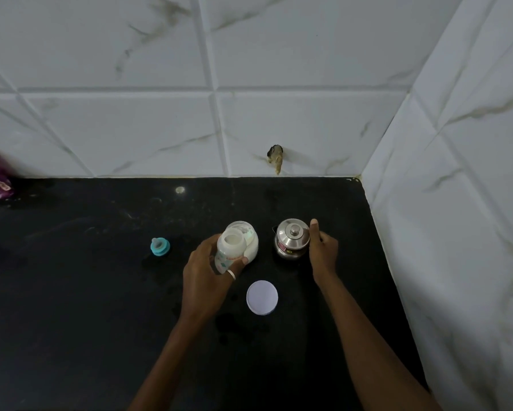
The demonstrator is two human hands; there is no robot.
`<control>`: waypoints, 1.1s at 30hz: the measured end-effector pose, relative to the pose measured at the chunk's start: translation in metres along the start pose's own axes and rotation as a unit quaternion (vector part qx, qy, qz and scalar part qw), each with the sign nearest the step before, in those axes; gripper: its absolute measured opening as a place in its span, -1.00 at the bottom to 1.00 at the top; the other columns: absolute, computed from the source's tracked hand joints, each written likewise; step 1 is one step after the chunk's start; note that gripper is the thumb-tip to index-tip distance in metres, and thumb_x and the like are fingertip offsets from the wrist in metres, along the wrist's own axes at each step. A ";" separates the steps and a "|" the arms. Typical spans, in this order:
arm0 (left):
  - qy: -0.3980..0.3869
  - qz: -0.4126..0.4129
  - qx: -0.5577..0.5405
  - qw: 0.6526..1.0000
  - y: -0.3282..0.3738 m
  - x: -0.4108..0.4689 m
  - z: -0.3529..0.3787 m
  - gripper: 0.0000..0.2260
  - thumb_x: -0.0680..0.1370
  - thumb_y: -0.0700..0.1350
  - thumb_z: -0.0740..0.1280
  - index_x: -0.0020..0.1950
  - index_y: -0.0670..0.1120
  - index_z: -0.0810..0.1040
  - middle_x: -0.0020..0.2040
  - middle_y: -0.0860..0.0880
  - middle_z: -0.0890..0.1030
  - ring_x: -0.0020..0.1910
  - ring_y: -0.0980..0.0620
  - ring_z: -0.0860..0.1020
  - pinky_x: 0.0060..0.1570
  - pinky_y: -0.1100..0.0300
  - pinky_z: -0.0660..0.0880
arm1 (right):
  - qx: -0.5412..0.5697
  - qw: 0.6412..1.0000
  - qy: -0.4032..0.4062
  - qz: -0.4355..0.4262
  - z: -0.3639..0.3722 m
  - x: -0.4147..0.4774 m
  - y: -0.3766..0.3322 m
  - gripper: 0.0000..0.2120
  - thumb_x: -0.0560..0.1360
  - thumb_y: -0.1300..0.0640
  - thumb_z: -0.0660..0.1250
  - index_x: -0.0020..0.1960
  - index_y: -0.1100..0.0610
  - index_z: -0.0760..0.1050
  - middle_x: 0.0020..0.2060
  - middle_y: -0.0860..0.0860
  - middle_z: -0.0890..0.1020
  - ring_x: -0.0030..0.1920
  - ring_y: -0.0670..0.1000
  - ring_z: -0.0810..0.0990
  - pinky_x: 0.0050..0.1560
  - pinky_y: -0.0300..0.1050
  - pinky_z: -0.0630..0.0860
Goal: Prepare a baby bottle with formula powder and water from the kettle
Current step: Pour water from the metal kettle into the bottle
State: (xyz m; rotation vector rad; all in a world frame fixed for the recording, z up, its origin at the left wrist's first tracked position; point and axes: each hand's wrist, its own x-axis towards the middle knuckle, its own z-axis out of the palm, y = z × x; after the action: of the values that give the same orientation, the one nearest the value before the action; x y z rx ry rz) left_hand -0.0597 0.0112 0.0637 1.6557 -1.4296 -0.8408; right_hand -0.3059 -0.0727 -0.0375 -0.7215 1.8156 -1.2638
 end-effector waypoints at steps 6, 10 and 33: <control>0.010 0.004 0.003 1.000 -0.001 0.001 -0.003 -0.42 0.43 0.02 0.61 0.35 0.23 0.43 0.30 0.11 0.59 0.28 0.04 0.58 0.23 -0.02 0.60 | 0.084 0.994 0.019 0.065 0.014 -0.003 -0.009 -0.47 0.64 -0.19 0.28 -0.42 0.01 0.31 -0.60 -0.15 0.34 -0.56 -0.19 0.28 -0.38 -0.17 0.29; 0.023 0.009 -0.001 1.000 -0.001 0.002 -0.009 -0.44 0.43 0.02 0.61 0.34 0.23 0.45 0.27 0.13 0.61 0.25 0.04 0.60 0.20 -0.05 0.61 | 0.130 0.986 0.039 0.100 0.014 -0.002 -0.018 -0.48 0.61 -0.26 0.30 -0.38 0.04 0.34 -0.49 -0.11 0.43 -0.40 -0.13 0.42 -0.21 -0.10 0.40; 0.104 0.115 -0.038 0.987 0.040 0.037 -0.060 -0.50 0.44 0.11 0.58 0.31 0.28 0.48 0.21 0.20 0.61 0.23 0.13 0.56 0.16 0.08 0.60 | 0.200 0.961 -0.177 -0.071 0.041 -0.101 -0.262 -0.54 0.41 0.05 0.63 -0.49 0.01 0.41 -0.49 -0.06 0.52 -0.37 -0.06 0.58 -0.24 -0.16 0.59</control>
State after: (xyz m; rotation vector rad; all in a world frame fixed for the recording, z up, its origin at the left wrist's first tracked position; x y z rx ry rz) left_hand -0.0214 -0.0199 0.1281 1.4422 -1.3914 -0.5685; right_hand -0.2148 -0.1009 0.2302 -0.7971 1.1892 -1.4343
